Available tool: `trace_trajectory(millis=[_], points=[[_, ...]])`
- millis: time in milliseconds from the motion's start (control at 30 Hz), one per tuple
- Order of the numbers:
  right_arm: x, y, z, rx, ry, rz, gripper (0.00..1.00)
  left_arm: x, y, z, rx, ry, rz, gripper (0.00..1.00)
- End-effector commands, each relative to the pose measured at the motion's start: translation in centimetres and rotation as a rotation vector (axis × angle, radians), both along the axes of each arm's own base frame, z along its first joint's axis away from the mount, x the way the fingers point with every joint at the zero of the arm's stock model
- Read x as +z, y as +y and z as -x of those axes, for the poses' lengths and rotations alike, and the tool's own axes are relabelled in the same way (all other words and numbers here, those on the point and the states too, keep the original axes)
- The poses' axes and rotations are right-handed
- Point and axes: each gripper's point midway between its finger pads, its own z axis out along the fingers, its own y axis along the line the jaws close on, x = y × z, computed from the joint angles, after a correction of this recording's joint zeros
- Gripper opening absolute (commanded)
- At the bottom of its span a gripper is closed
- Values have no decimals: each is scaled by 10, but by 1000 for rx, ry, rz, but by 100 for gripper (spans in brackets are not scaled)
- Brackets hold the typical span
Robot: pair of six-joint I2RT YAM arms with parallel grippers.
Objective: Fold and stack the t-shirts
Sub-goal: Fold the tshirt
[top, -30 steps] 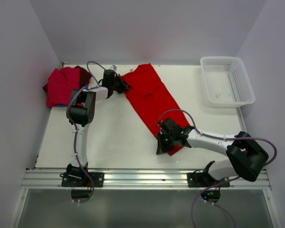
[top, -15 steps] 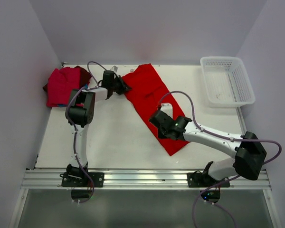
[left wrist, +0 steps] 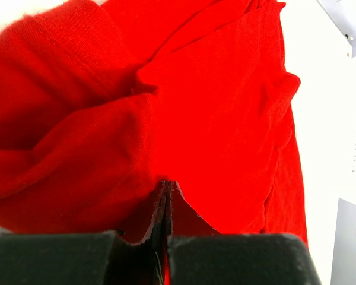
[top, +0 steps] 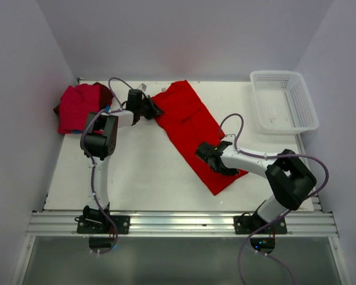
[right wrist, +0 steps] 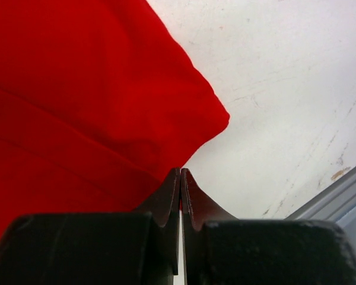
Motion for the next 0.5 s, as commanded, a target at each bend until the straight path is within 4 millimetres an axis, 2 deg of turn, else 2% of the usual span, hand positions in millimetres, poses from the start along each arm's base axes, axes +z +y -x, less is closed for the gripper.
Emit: trace_trajectory(millis=[0, 133, 200, 467], points=[[-2, 14, -13, -6, -75, -80, 0, 18, 7, 1, -4, -27, -24, 0], [-12, 21, -9, 17, -54, -141, 0, 19, 10, 2, 4, -29, -30, 0], [-21, 35, -7, 53, -21, -215, 0, 19, 10, 0, 5, -30, -29, 0], [-55, 58, 20, 109, 113, -369, 0, 12, 11, -4, 9, -15, -18, 0]])
